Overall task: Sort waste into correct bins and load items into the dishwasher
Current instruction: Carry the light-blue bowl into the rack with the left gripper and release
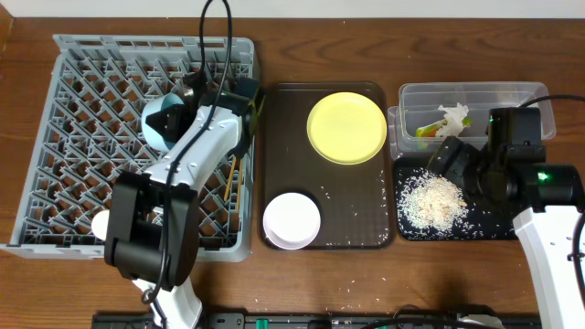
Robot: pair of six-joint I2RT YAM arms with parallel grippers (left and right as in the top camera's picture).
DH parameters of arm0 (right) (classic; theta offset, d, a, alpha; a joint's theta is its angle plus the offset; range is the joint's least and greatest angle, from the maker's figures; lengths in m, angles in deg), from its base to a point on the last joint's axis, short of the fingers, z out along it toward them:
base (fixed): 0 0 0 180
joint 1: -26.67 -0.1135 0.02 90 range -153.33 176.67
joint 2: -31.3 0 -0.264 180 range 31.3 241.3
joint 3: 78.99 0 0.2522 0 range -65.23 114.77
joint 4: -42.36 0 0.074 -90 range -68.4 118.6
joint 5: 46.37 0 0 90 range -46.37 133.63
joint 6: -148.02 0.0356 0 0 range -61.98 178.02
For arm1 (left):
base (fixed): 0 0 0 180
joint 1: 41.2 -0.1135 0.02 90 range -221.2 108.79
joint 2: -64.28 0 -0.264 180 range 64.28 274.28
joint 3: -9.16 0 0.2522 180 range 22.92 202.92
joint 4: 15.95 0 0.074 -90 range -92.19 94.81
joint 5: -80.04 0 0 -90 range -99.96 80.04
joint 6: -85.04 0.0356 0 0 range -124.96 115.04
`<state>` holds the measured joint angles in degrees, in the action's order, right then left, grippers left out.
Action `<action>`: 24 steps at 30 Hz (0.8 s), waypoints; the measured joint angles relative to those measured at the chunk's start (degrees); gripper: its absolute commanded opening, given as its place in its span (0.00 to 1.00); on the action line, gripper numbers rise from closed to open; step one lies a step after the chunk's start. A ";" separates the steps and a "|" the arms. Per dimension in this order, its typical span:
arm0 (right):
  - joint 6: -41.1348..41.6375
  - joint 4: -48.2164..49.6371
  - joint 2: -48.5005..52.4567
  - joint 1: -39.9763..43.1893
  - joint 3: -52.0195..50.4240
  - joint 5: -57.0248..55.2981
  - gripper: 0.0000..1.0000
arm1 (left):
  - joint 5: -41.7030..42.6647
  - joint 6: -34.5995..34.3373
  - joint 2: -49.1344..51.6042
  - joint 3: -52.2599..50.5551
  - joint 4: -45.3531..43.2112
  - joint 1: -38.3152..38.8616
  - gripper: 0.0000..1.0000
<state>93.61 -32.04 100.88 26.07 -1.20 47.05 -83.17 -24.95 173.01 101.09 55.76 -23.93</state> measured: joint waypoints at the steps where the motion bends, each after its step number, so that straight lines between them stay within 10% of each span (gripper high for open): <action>1: 0.00 0.00 0.00 0.00 0.00 0.00 0.99 | -0.42 -0.24 0.20 0.00 0.13 0.72 0.08; 5: 0.00 0.00 0.00 0.00 0.00 0.00 0.99 | -0.13 -0.72 0.31 -0.02 0.22 4.00 0.10; 8: 0.00 -0.02 0.00 0.00 0.00 0.00 0.99 | 2.21 -1.07 0.61 -0.04 1.38 6.16 0.45; 11: 0.00 -0.04 0.00 0.00 0.00 0.00 0.99 | 8.11 -4.50 0.63 -0.31 8.11 7.37 0.53; 24: -0.02 0.00 0.00 0.00 0.00 0.00 0.99 | 48.61 -6.08 -17.46 -0.57 6.34 15.61 0.59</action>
<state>93.59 -32.04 100.88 26.07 -1.20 47.05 -34.56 -31.02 155.55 100.52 62.10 -8.32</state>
